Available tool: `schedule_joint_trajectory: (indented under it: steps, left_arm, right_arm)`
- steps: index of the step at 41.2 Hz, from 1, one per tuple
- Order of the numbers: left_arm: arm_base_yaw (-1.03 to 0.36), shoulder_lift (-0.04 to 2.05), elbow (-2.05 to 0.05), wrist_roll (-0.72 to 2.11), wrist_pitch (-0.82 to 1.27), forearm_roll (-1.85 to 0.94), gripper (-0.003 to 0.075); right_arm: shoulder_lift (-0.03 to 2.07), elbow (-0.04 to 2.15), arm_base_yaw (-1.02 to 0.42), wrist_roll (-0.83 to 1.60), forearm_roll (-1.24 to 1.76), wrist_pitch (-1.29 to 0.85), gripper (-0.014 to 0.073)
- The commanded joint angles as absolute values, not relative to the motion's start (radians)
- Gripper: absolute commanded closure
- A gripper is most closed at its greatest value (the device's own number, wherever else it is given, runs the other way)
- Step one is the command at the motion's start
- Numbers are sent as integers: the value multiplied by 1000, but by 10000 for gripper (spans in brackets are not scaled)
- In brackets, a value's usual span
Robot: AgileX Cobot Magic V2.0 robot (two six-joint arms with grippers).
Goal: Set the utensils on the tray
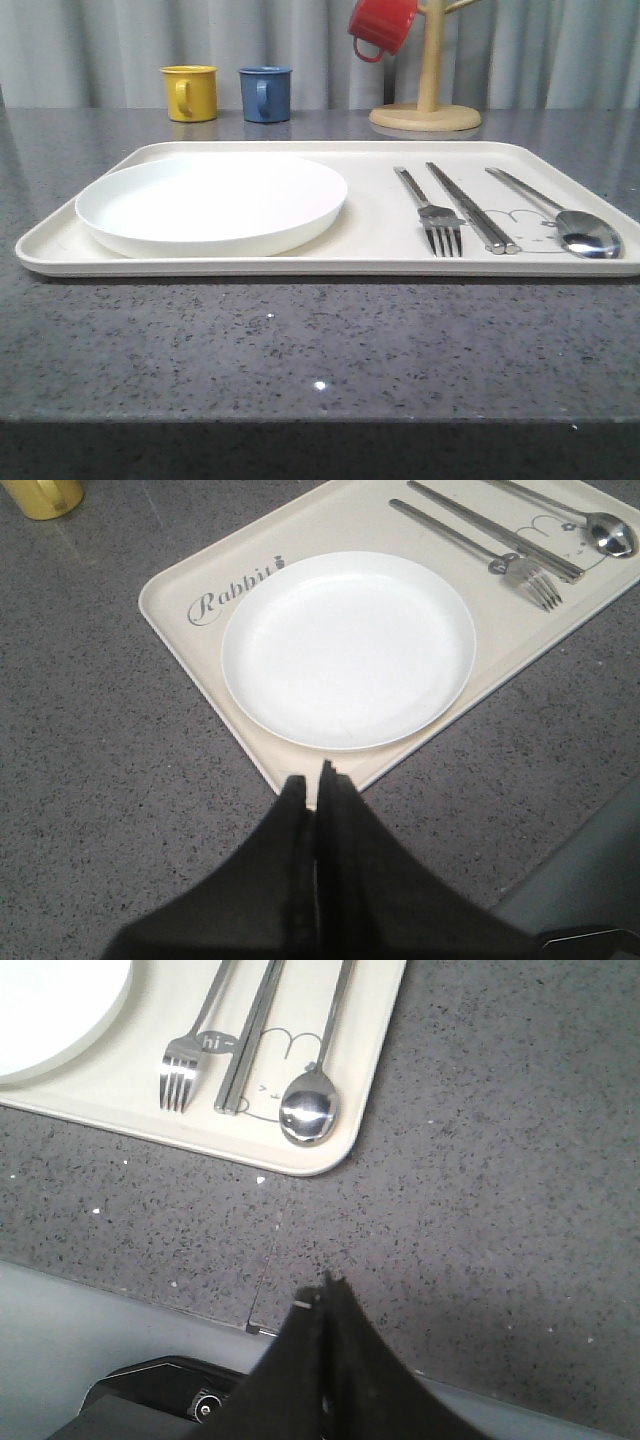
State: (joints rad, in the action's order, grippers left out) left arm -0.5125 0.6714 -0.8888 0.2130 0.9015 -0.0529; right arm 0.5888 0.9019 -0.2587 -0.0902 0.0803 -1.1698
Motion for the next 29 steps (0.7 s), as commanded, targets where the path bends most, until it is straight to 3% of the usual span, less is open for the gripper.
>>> schedule_joint_trajectory:
  steps: [1, 8, 15, 22, 29]
  left_arm:
    - [-510, 670, -915, 204, 828, -65, 740]
    - [-498, 563, -741, 204, 602, -49, 740]
    - [-233, 216, -322, 204, 180, -44, 740]
    - [-77, -3, -118, 189, 123, -70, 740]
    - [-71, -26, -98, -5, 122, 85, 740]
  right_arm:
    - [590, 926, -259, -79, 73, -1117, 661]
    - [590, 926, -259, -79, 75, -1119, 661]
    - [590, 926, -259, -79, 74, -1119, 661]
    - [590, 926, -259, -79, 74, -1119, 661]
    - [590, 926, -259, -79, 74, -1119, 661]
